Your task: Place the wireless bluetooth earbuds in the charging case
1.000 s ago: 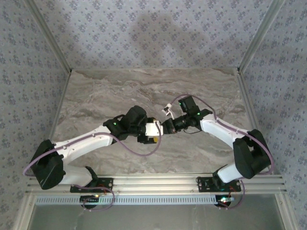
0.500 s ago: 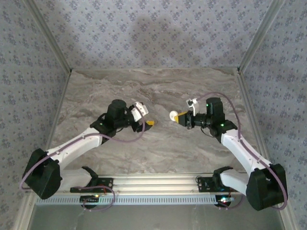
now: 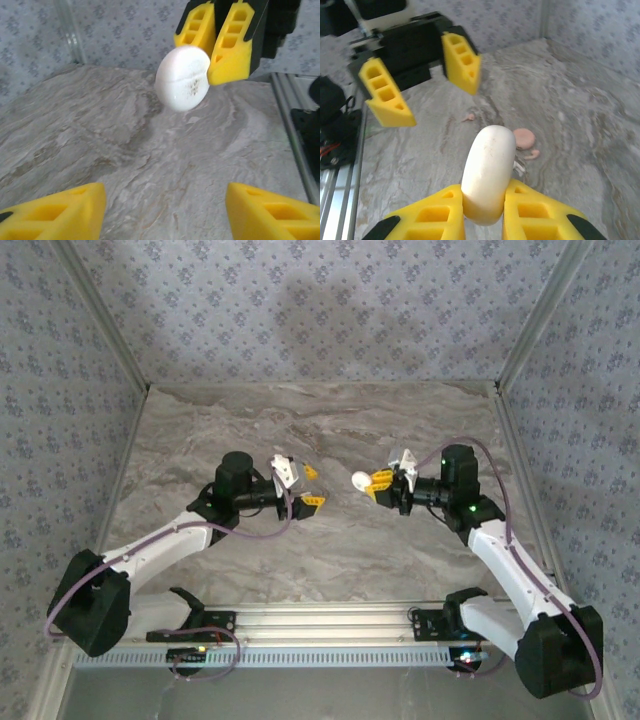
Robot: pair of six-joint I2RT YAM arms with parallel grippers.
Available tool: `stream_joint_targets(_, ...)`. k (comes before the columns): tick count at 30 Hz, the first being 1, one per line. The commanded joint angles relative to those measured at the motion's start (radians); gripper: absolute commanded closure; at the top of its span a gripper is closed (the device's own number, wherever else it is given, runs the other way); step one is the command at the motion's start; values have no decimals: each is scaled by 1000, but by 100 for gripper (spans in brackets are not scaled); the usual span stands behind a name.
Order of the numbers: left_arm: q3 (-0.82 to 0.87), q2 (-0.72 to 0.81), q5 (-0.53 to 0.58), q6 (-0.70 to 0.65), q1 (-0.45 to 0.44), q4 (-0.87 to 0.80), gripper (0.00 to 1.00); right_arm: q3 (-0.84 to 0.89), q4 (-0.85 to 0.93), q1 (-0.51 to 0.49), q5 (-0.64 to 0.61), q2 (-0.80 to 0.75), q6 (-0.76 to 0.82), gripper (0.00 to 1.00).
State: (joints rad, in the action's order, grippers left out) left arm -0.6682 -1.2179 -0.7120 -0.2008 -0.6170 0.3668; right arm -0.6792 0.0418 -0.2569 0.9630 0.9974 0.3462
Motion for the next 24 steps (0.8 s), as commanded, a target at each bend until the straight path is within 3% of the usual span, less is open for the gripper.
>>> stream_joint_targets(1,-19,12,-123,-44,4,16,41,-28,43,-21,137,10,176,81)
stream_joint_targets(4,-36,12,-164,-79,2,-22,46,-72,118,-53,164,47,238,81)
stream_joint_targets(17,-94,8,-245,-169,-25,-170,45,-166,183,-166,181,185,328,81)
stream_joint_targets(24,-120,-7,-254,-195,-30,-232,51,-190,185,-184,203,216,339,81)
